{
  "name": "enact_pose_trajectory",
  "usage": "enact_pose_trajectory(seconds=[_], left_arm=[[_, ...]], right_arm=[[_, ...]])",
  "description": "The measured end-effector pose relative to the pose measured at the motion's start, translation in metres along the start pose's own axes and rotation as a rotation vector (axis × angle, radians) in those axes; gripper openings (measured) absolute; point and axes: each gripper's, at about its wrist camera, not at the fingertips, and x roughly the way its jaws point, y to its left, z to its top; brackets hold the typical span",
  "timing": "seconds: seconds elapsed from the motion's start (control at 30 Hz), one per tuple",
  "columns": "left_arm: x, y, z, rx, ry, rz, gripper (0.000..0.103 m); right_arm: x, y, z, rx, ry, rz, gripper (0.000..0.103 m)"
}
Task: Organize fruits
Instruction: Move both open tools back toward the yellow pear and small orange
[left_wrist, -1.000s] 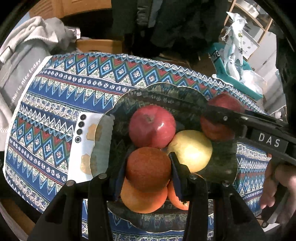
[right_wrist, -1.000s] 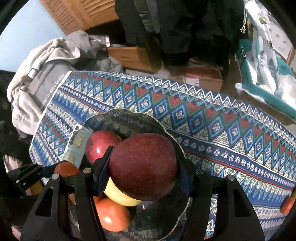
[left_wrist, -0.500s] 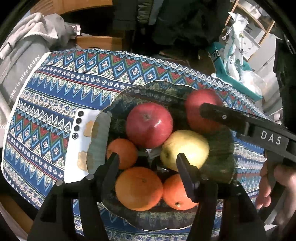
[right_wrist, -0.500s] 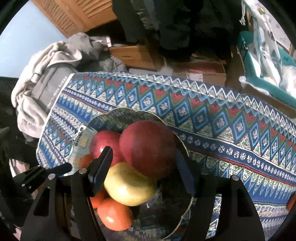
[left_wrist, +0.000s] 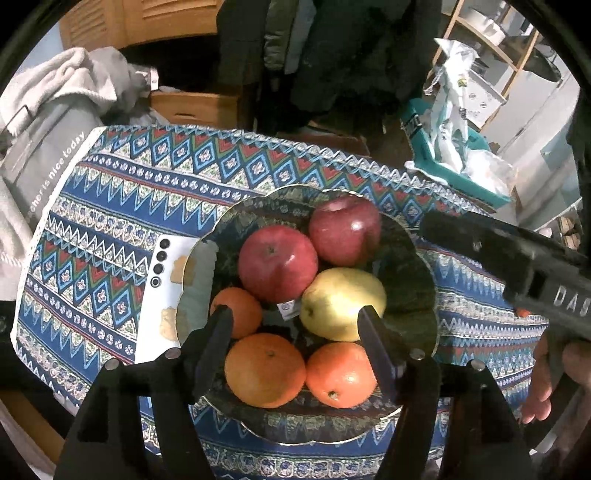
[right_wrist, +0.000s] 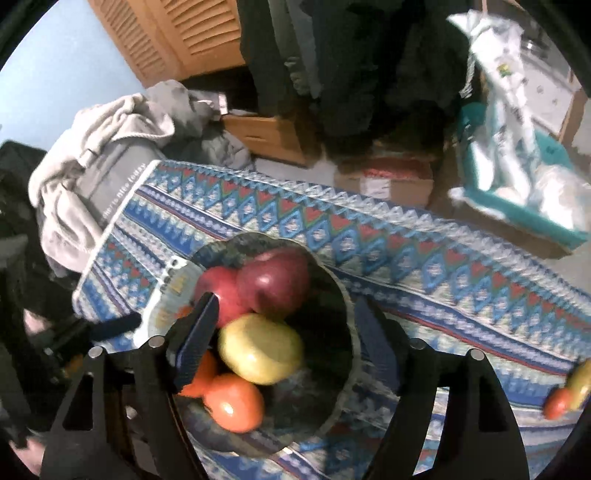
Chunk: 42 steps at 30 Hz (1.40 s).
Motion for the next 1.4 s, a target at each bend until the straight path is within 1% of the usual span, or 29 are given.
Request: enact_pose_trajectory(seconds=[0.07, 0.13, 0.23, 0.43, 0.67, 0.8, 0.9, 1.03, 1.13, 1.4], left_arm=[[-0.005, -0.006, -0.001, 0.007, -0.007, -0.007, 0.076], [-0.011, -0.013, -0.001, 0.019, -0.015, -0.018, 0.076], [-0.018, -0.027, -0.003, 0.053, -0.022, -0.023, 0.08], [-0.032, -0.058, -0.011, 0.13, -0.04, -0.044, 0.08], [-0.051, -0.089, -0.024, 0.223, -0.071, -0.039, 0.08], [-0.059, -0.105, -0.033, 0.273, -0.081, -0.029, 0.08], [-0.063, -0.115, -0.039, 0.304, -0.089, -0.02, 0.08], [-0.065, -0.129, -0.044, 0.334, -0.087, -0.012, 0.08], [-0.066, -0.14, -0.047, 0.355, -0.087, -0.012, 0.08], [-0.073, -0.168, -0.053, 0.407, -0.1, -0.018, 0.08]], right_arm=[[-0.008, -0.003, -0.004, -0.004, 0.002, -0.022, 0.078], [-0.018, -0.009, -0.01, 0.002, 0.003, -0.042, 0.079], [-0.033, -0.019, -0.019, 0.009, 0.001, -0.079, 0.084], [-0.065, -0.042, -0.041, 0.027, -0.009, -0.145, 0.084], [-0.104, -0.064, -0.06, 0.072, -0.043, -0.171, 0.084], [-0.124, -0.072, -0.072, 0.068, -0.063, -0.196, 0.084], [-0.138, -0.078, -0.082, 0.066, -0.073, -0.201, 0.087], [-0.153, -0.087, -0.095, 0.076, -0.08, -0.202, 0.087], [-0.162, -0.095, -0.104, 0.078, -0.083, -0.219, 0.087], [-0.179, -0.114, -0.122, 0.098, -0.087, -0.233, 0.088]])
